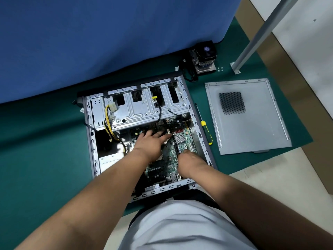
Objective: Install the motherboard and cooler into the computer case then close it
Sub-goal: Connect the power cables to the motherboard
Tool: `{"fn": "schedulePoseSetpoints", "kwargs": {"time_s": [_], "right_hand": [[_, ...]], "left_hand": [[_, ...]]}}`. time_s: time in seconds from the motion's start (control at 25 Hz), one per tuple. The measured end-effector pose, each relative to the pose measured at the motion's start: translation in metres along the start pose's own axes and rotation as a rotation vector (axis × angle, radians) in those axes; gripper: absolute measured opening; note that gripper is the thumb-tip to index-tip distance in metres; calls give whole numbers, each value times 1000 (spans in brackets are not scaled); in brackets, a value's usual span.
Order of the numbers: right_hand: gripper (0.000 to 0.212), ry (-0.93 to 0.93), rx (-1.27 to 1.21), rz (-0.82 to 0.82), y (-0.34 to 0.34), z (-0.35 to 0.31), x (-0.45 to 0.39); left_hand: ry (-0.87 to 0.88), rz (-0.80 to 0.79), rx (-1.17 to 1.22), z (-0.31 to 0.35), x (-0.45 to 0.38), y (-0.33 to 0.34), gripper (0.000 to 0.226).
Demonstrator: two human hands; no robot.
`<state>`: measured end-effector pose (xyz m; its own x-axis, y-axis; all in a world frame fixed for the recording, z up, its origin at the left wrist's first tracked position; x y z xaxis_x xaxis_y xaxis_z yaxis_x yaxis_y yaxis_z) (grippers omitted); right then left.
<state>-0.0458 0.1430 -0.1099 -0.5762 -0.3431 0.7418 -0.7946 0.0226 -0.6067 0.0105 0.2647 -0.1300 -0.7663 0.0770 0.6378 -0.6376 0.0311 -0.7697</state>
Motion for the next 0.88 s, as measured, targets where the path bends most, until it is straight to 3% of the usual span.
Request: {"fn": "schedulePoseSetpoints", "kwargs": {"time_s": [0.08,0.2,0.36,0.44,0.56,0.68,0.88], "right_hand": [[43,-32,10,55,-9,-4,2],[53,-189,-7,199,-36,-21,10],[37,-388,142,563,-114,-31,25],[31,-382,165,704,-149,-19,22],[33,-355,92,719,-170,0,-1],[33,-382,58,753,-167,4,-10],[34,-376,-13,868,-157,12,-2]], "left_hand": [[34,64,48,-3,14,-4,70],[117,355,115,-5,44,-42,49],[190,705,277,-18,72,-90,35],[95,694,464,-30,62,-105,32],[-91,550,650,-37,32,-114,35],[-265,483,676,-40,12,-117,43],[-350,472,726,-43,7,-116,41]]}}
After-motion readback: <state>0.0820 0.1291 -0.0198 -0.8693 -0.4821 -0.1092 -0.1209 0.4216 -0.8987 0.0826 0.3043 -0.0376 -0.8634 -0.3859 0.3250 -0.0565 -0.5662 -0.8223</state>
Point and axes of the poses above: each hand's wrist, its own x-axis away from the middle knuckle, its own y-axis out of the palm, z = x × y, the point moved 10 cm from there along -x, towards the middle knuckle, and after that the axes turned 14 degrees about -y, right-handed, at the moved point
